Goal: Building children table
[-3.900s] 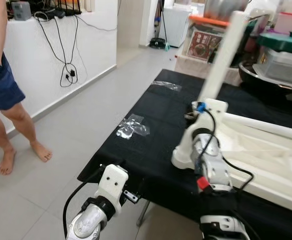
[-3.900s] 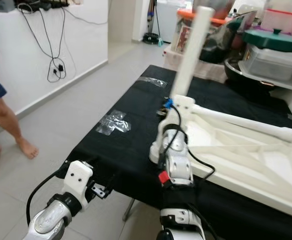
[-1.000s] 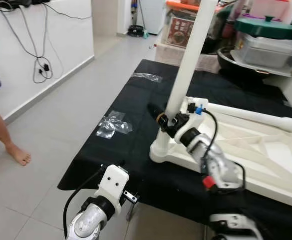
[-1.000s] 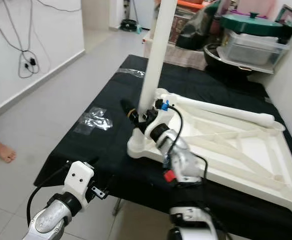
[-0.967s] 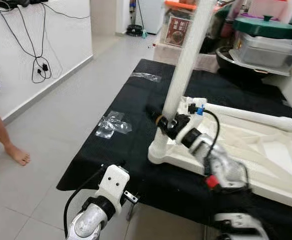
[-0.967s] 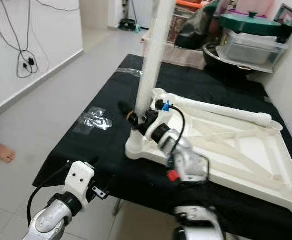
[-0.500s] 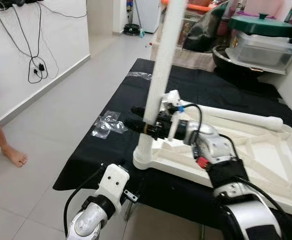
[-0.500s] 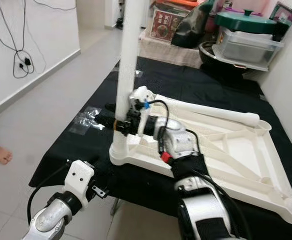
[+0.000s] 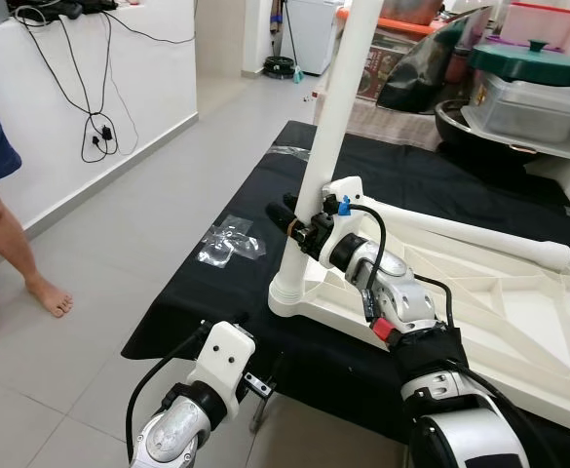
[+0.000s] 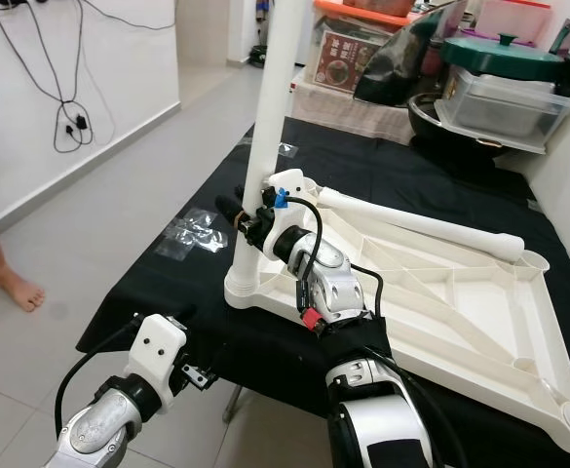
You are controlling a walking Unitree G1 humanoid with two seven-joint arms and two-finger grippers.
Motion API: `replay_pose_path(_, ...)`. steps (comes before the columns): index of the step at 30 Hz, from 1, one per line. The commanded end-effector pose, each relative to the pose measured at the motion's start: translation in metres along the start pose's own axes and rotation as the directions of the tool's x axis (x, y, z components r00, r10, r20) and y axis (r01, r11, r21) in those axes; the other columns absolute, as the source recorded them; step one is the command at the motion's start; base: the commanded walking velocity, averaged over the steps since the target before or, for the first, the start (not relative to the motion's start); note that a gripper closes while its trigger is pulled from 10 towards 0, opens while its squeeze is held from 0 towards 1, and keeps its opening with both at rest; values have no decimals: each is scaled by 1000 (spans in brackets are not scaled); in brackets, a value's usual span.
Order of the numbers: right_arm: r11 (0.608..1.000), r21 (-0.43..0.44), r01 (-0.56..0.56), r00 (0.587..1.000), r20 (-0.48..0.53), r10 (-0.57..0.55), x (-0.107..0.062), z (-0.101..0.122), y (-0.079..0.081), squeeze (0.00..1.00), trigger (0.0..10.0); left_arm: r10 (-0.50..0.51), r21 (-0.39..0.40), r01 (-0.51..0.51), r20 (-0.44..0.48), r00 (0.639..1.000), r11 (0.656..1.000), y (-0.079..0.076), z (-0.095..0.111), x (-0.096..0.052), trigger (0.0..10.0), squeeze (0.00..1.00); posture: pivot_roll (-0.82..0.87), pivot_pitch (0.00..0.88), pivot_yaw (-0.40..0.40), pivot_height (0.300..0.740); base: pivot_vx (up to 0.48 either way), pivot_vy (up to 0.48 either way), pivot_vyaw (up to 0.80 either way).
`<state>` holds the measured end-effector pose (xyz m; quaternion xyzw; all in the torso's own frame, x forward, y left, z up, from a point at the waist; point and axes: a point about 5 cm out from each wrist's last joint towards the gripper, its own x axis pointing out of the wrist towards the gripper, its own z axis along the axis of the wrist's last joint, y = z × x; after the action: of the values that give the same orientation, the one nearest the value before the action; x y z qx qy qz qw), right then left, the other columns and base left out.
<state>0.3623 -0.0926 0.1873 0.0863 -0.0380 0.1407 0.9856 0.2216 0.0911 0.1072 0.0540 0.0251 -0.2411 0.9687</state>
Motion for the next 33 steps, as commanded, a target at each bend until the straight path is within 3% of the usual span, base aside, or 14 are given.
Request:
replay_pose_path(1, 959, 18, 283, 959, -21, -282, -13, -4, -37, 0, 0, -8, -7, 8, -11, 1000, 1000, -1, -2, 0, 10000, 0, 121, 0, -121, 740, 0, 0, 0)
replay_pose_path(2, 881, 34, 471, 882, -20, -471, -25, -7, -44, 0, 0, -7, -7, 7, -12, 1000, 1000, -1, -2, 0, 10000, 0, 122, 0, -120, 740, 0, 0, 0)
replay_pose_path(3, 881, 34, 471, 882, -20, -471, -25, -7, -44, 0, 0, -7, -7, 7, -12, 1000, 1000, -1, -2, 0, 10000, 0, 122, 0, -120, 740, 0, 0, 0)
replay_pose_path(4, 812, 53, 581, 814, -46, -579, -34, -12, -42, 0, 0, -7, -6, 7, -11, 1000, 1000, -1, -2, 0, 10000, 0, 129, 0, -121, 740, 0, 0, 0)
replay_pose_path(11, 818, 74, 571, 820, -87, -565, -29, -21, -16, 0, 0, -4, -2, 4, -10, 1000, 1000, -1, -1, 0, 10000, 0, 125, 0, -122, 740, 0, 0, 0)
replay_pose_path(12, 834, 94, 544, 839, -93, -536, -27, -21, -13, 0, 9882, -4, -2, 4, -9, 1000, 1000, -1, -1, 0, 10000, 0, 126, 0, -122, 740, 0, 0, 0)
replay_pose_path(15, 882, 95, 462, 887, -68, -457, -21, -19, -7, 0, 10000, -5, -3, 5, -10, 1000, 1000, -1, -1, 0, 10000, 0, 123, 0, -122, 740, 0, 0, 0)
replay_pose_path(16, 885, 93, 456, 890, -62, -452, -21, -18, -4, 1000, 10000, -5, -3, 5, -11, 1000, 1000, -1, -1, 0, 10000, 0, 123, 0, -122, 740, 0, 0, 0)
replay_pose_path(20, 913, 83, 399, 917, -11, -400, -19, -9, -9, 1000, 10000, -7, -4, 7, -12, 1000, 1000, -1, -2, 0, 10000, 0, 120, 0, -117, 740, 0, 0, 0)
replay_pose_path(21, 933, 96, 346, 938, 2, -347, -16, -6, -13, 0, 10000, -7, -5, 7, -12, 1000, 1000, -1, -2, 0, 10000, 0, 120, 0, -119, 740, 0, 0, 0)
replay_pose_path(23, 944, 107, 311, 949, 10, -314, -14, -4, -15, 0, 10000, -8, -5, 8, -11, 1000, 1000, -1, -2, 0, 10000, 0, 120, 0, -119, 740, 0, 0, 0)
replay_pose_path(28, 987, 119, -113, 993, 30, 110, -7, 9, -24, 0, 10000, -7, -5, 7, -11, 1000, 1000, -1, -2, 1, 10000, 0, 119, 0, -119, 740, 0, 0, 0)
replay_pose_path(29, 952, 62, -299, 954, -5, 300, -10, 13, -32, 0, 10000, -7, -5, 7, -11, 1000, 1000, 0, -2, 1, 10000, 0, 117, 0, -117, 740, 0, 0, 0)
replay_pose_path(33, 870, 58, -489, 866, -87, 492, -15, 12, -39, 0, 10000, -8, -5, 8, -10, 1000, 1000, 0, -2, 1, 10000, 0, 117, 0, -117, 740, 0, 0, 0)
